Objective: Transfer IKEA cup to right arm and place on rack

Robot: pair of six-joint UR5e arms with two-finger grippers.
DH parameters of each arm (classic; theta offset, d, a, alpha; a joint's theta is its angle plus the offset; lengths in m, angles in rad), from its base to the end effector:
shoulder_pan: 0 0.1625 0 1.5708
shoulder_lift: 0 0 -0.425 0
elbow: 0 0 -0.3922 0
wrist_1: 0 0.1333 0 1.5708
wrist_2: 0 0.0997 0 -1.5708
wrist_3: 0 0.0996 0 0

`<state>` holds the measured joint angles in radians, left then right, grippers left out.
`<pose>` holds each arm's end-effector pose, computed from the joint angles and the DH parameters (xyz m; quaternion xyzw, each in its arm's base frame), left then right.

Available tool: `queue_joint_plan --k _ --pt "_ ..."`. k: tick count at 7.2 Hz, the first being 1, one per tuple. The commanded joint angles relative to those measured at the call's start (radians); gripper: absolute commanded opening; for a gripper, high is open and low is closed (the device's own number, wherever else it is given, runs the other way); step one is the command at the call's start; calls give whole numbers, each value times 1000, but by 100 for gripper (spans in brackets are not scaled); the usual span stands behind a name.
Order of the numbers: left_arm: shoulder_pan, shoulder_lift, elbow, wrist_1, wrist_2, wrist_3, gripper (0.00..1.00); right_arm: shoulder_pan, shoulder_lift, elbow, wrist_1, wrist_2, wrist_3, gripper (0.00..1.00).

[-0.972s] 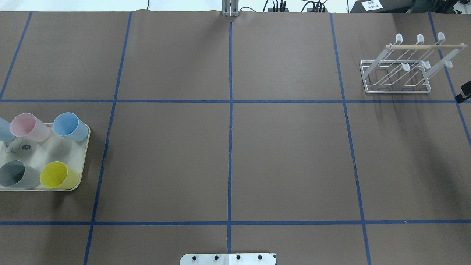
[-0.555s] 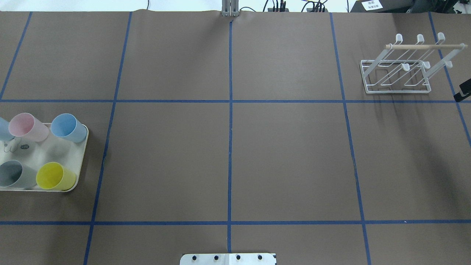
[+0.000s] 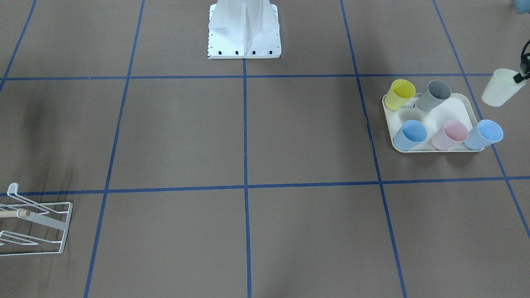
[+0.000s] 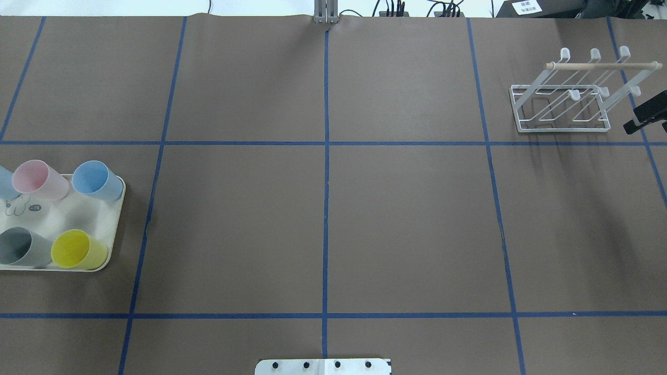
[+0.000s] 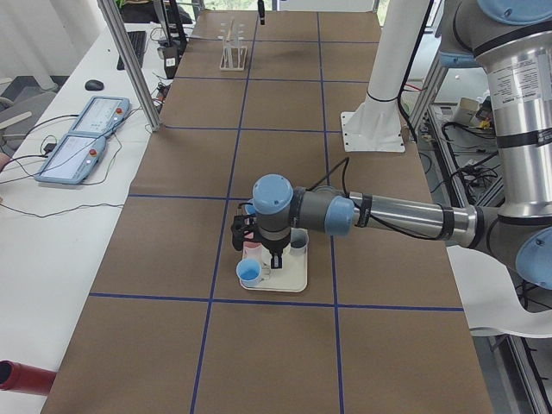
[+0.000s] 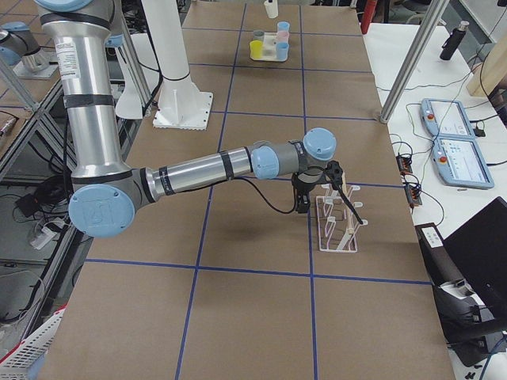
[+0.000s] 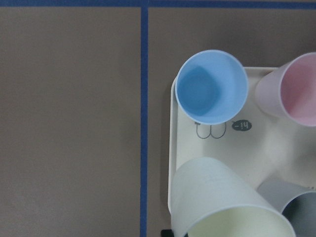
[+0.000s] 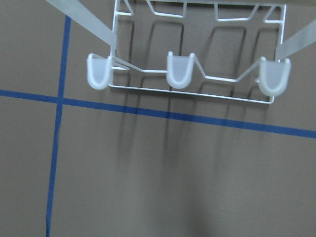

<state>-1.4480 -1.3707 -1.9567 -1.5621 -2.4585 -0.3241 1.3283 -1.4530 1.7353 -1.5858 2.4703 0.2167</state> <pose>-0.0054 -0.4140 0.5509 -0.0169 0.4348 -0.0526 0.8988 -0.0758 -0.5367 0.5087 0.0188 -0.4469 -0.0694 0.8917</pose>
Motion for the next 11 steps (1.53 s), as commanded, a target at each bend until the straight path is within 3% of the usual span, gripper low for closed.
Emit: queue_joint_plan --k 1,3,4,6,8,9,11 --pt "20 -147 -37 31 -106 -290 0 -64 22 0 254 2 226 98" --pt "157 -323 -36 13 -141 -622 0 -109 29 -5 589 -8 582 98" --pt "243 -380 -22 -72 -190 -744 0 -124 46 1 715 -7 785 98" --pt "331 -477 30 -416 -154 -1181 0 -182 86 4 992 -16 1170 98" --pt "484 -526 56 -747 95 -1637 0 -245 95 3 1203 -98 1414 98" --pt "532 -565 94 -904 171 -1820 0 -286 105 4 1289 -138 1511 98" --pt "566 -588 182 -1271 174 -2156 0 -366 115 4 1499 -218 1694 98"
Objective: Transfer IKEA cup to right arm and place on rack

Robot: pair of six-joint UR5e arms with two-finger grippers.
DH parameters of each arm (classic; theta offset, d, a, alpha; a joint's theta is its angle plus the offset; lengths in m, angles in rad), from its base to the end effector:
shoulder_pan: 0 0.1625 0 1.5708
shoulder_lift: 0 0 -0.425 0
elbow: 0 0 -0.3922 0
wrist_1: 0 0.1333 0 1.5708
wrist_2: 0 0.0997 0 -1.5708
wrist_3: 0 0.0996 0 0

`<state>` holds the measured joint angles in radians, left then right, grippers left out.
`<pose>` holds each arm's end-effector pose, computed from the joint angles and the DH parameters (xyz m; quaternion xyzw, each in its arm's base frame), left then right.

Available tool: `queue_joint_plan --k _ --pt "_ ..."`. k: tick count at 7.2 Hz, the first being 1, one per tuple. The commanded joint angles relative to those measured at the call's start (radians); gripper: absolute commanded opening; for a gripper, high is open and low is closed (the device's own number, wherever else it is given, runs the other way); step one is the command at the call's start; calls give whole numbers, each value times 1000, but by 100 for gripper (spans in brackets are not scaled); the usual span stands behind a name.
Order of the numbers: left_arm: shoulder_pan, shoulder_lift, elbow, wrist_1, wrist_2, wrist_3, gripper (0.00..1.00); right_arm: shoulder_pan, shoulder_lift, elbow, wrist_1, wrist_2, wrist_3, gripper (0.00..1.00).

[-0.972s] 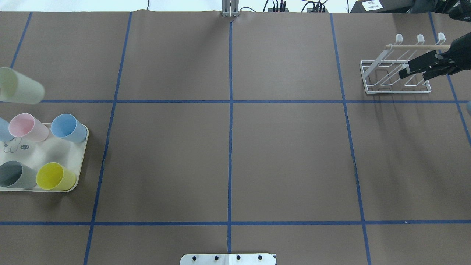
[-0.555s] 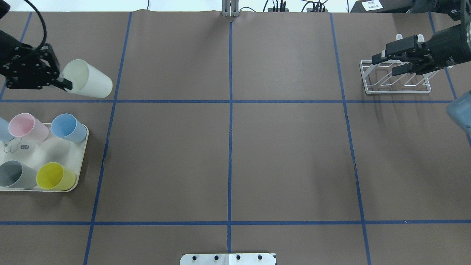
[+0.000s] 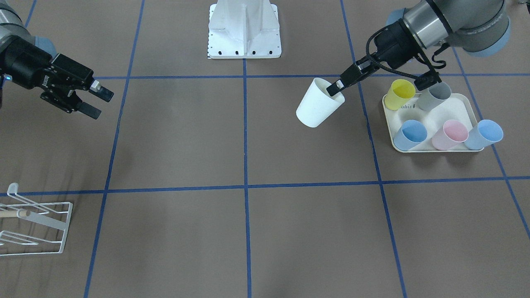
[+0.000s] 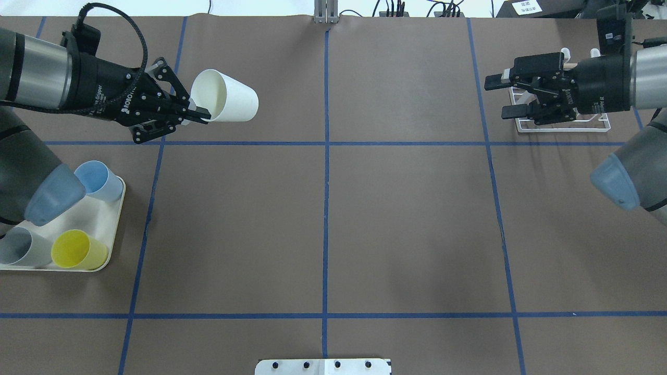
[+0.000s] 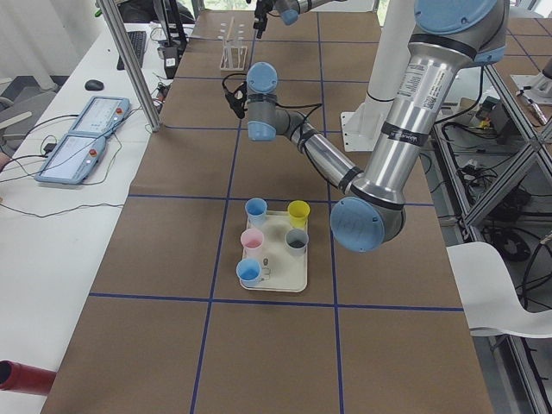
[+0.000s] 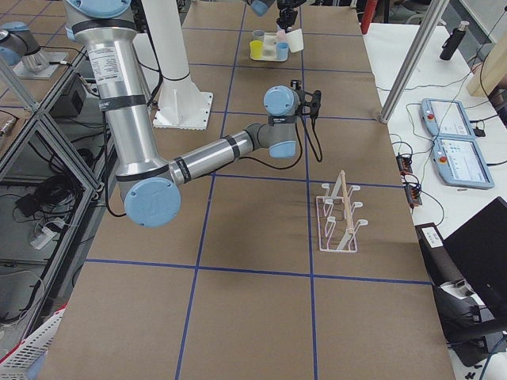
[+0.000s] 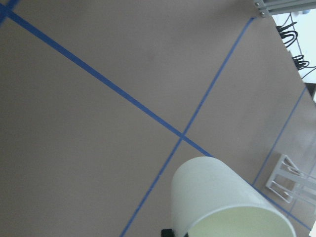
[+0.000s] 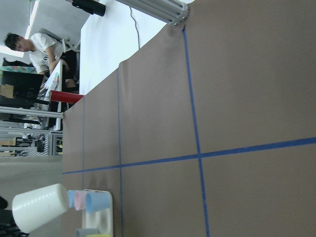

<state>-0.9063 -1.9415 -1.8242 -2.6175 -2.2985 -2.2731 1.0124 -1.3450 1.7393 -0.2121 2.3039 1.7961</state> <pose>0.2779 -0.4635 0.2228 -0.1669 0.7137 -0.2686 0.6250 -0.2147 -0.4695 0.3146 0.0633 -0.7505 0.1222 0.6463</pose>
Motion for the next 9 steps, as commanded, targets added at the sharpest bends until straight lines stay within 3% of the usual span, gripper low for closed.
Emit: queue_joint_plan --k 1,4,5,6,7,9 --pt "49 -58 78 -324 14 -358 0 -98 21 0 204 -108 177 98" --pt "155 -152 97 -479 46 -578 0 -171 128 9 263 -126 271 98" --pt "176 -152 121 -607 82 -633 0 -204 163 20 263 -141 272 98" --pt "210 -145 161 -791 223 -757 0 -240 196 20 282 -153 272 98" --pt "228 -120 216 -944 278 -781 0 -298 202 19 354 -229 272 98" --pt "234 -120 226 -993 357 -836 0 -340 213 17 385 -297 273 98"
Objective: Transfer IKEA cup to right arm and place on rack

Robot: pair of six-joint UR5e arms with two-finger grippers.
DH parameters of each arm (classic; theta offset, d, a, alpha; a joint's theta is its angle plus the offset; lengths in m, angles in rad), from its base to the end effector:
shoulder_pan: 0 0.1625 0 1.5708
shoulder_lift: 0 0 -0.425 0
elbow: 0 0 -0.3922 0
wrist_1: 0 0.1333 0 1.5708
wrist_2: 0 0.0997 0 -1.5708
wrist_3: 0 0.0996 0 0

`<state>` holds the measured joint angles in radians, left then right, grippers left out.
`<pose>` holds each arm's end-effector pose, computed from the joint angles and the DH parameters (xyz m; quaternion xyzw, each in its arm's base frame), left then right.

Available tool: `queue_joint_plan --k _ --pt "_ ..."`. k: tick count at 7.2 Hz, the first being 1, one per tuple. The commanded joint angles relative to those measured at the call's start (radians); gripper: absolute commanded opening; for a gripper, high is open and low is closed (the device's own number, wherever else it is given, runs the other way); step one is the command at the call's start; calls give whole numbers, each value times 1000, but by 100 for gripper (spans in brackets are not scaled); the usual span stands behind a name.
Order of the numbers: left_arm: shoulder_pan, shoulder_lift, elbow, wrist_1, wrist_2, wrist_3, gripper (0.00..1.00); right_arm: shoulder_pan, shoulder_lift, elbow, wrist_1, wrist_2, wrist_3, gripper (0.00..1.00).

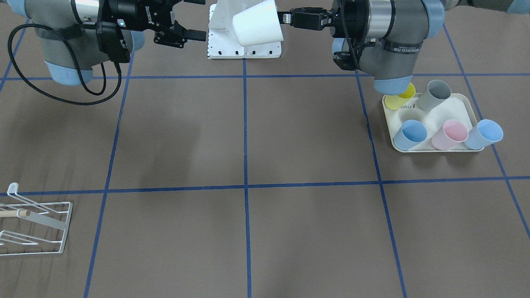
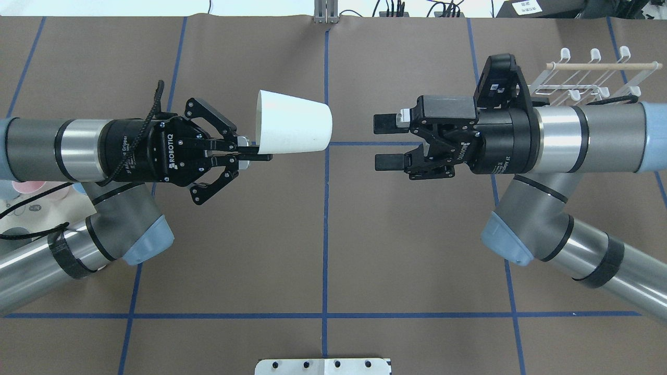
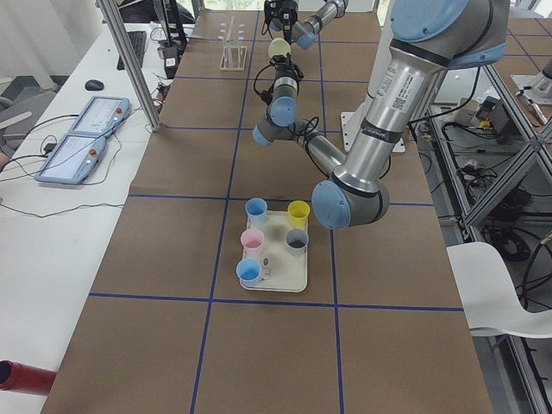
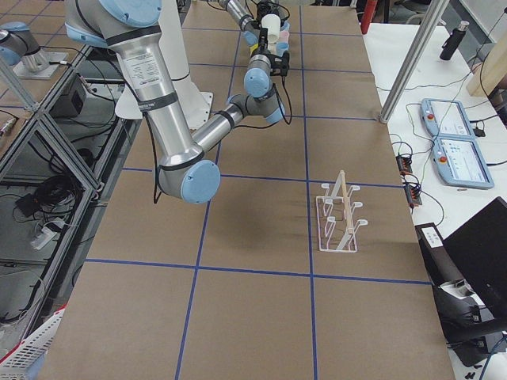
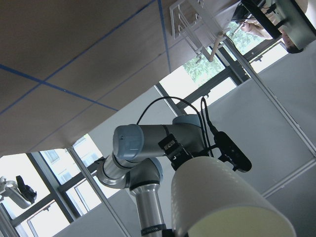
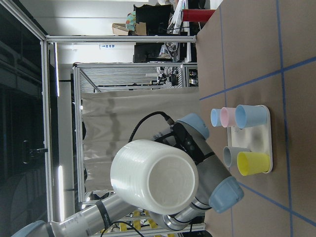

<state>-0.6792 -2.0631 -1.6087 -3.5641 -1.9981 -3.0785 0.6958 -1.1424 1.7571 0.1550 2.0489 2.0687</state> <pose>0.3394 -0.3923 0.2070 -0.4337 0.8263 -0.1712 0.3160 -0.3209 -0.3819 0.1898 -0.0035 -0.8994 0.0326 0.4359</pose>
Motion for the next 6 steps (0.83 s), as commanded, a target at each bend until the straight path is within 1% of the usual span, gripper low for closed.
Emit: queue_joint_plan --k 1,2,4,5,6 --pt "21 0 4 -53 79 -32 0 -44 16 1 18 -79 1 98" --pt "58 -6 0 -52 120 -31 0 -65 21 -2 18 -123 1 98" --pt "72 -14 1 -50 127 -29 0 -68 41 -8 18 -144 1 98" --pt "84 -17 0 -48 137 -29 0 -73 43 -10 18 -170 1 98" --pt "104 -28 1 -48 151 -29 0 -74 44 -11 18 -171 1 98"
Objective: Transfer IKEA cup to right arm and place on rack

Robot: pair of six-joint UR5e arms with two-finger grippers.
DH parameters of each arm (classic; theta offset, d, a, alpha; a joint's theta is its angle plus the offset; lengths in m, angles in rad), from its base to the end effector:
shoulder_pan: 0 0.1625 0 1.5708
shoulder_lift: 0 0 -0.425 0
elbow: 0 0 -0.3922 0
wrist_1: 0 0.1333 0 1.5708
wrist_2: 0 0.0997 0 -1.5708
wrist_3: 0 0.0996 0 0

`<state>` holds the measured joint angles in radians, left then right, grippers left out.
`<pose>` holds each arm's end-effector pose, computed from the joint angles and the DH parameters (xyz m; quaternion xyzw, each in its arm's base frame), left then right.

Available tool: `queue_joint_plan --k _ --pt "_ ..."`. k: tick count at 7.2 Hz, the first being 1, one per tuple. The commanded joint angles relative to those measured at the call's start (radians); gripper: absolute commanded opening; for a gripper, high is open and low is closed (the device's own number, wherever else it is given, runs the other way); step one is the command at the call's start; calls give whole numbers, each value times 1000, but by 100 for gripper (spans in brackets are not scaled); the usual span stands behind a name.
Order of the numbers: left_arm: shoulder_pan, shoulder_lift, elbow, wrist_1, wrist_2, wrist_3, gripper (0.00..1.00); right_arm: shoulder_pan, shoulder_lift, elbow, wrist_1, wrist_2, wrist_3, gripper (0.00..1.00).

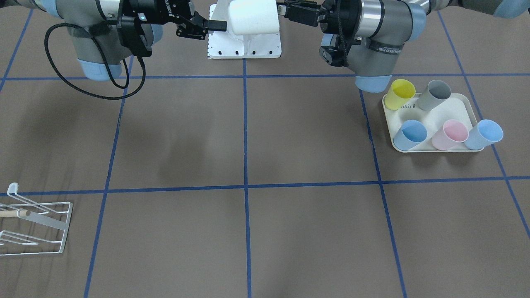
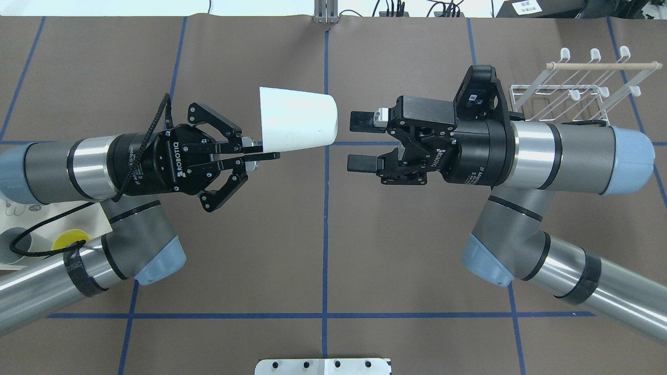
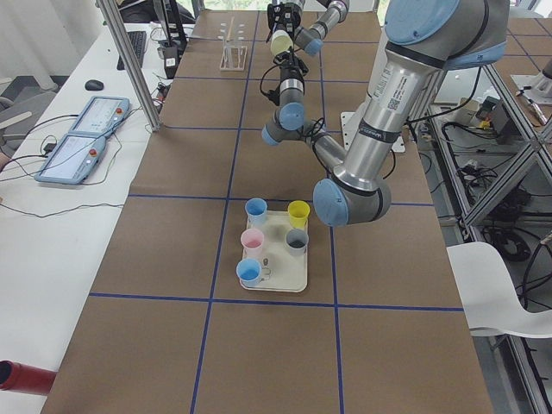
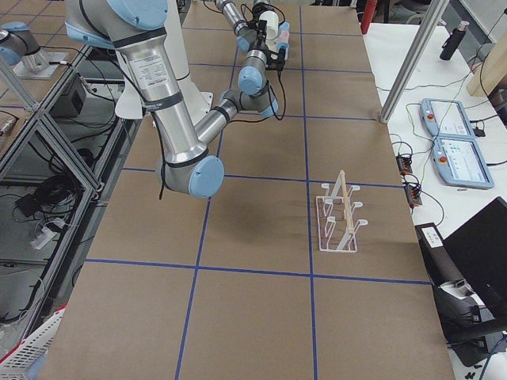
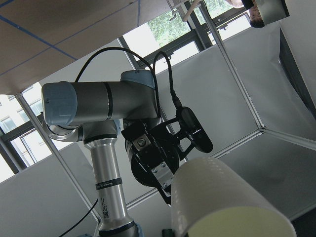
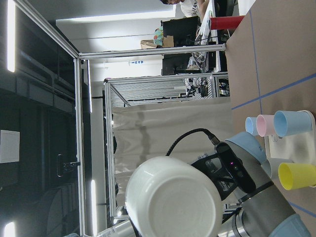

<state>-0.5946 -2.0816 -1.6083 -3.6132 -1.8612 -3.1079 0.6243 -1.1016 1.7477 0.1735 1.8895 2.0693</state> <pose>0.3617 -0.3711 0.1953 -0.4674 0.8305 -0.1682 0.2520 -0.3436 -0.3733 0.1683 -0.0004 -0.9203 0.0679 0.3852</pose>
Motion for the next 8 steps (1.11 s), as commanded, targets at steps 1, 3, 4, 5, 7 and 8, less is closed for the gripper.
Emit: queue_joint_plan --k 1,3,4,5,7,8 --pt "33 -14 1 2 31 0 0 -9 3 -4 0 -15 0 98" --pt "39 -14 1 -1 31 0 0 -12 5 -2 0 -20 0 98" --pt "42 -14 2 -1 31 2 0 -15 5 -2 1 -18 0 98" --pt "45 -18 4 -1 31 3 0 -17 5 -1 1 -18 0 98" --pt "49 -20 2 -1 31 2 0 -18 5 -1 1 -18 0 90" --pt "53 -20 4 -1 31 2 0 -18 5 -1 1 -20 0 85"
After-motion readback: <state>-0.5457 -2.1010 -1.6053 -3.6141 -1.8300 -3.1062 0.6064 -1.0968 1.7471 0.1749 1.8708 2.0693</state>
